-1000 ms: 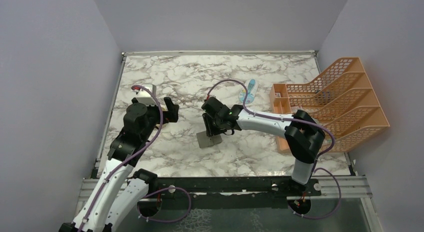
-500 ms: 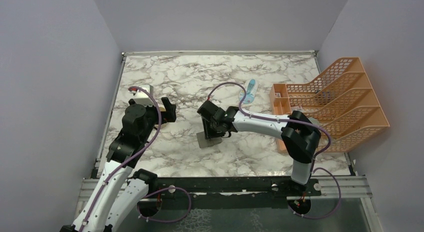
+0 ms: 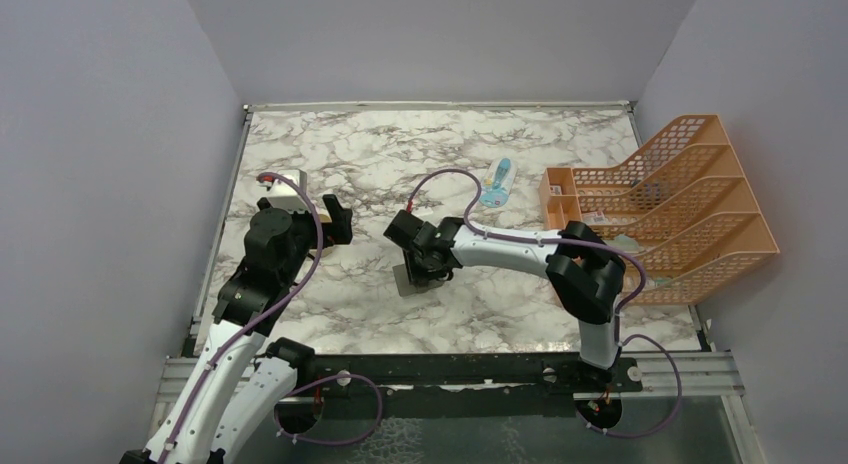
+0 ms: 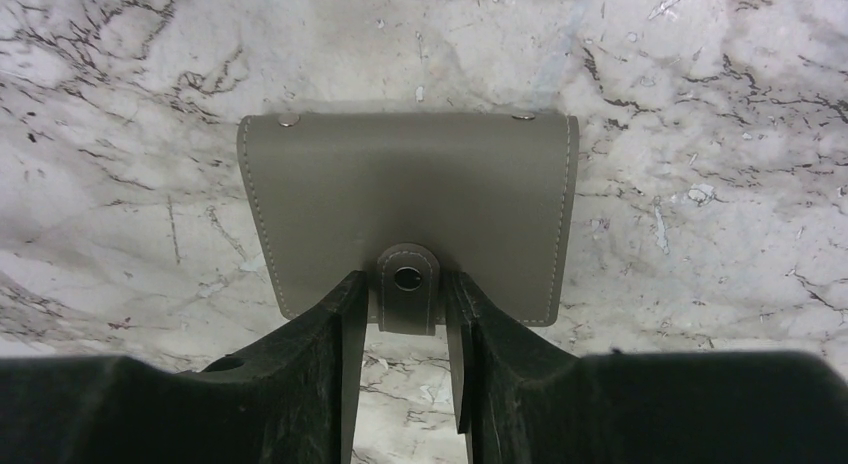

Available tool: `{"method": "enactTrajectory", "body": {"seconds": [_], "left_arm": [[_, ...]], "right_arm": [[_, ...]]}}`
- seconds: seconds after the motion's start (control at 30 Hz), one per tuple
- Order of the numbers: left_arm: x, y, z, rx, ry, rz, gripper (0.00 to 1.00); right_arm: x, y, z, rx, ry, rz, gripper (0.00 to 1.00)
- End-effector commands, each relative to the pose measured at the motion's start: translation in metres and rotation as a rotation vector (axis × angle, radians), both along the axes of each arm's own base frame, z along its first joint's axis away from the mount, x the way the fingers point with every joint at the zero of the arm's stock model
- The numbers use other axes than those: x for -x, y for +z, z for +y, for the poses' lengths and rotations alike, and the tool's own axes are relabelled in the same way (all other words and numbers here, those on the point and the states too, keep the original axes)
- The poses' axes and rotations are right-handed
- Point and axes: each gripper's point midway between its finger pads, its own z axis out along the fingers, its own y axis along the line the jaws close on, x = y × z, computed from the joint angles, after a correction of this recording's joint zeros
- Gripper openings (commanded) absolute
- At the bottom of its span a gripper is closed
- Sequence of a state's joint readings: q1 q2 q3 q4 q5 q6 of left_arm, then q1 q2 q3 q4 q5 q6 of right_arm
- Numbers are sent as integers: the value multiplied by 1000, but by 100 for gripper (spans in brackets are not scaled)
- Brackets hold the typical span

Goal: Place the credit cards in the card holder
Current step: Open the card holder at the center of the board.

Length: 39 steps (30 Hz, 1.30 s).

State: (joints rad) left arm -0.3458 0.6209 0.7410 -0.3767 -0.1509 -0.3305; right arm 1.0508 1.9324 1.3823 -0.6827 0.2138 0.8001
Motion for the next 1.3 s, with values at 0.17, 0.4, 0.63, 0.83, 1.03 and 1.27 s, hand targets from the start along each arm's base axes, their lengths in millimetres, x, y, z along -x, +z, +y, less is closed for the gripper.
{"method": "enactTrajectory", "body": {"seconds": [0.17, 0.4, 0.63, 0.83, 1.03, 1.27], "left_arm": [[0, 3, 6, 0, 26, -15, 99], [-3, -7, 8, 1, 49, 31, 97], [0, -38, -26, 98, -67, 211, 89], [17, -49, -78, 272, -288, 379, 77], [40, -57, -124, 420, -568, 497, 76], [49, -86, -140, 495, -651, 599, 74]], "right_arm": [[-5, -7, -10, 92, -6, -53, 23], [-14, 11, -4, 44, 94, -145, 13], [-14, 37, -1, -55, 225, -250, 11], [-12, 62, -15, -122, 289, -376, 8], [-2, 96, -16, -243, 381, -480, 8], [15, 127, -4, -399, 490, -534, 9]]}}
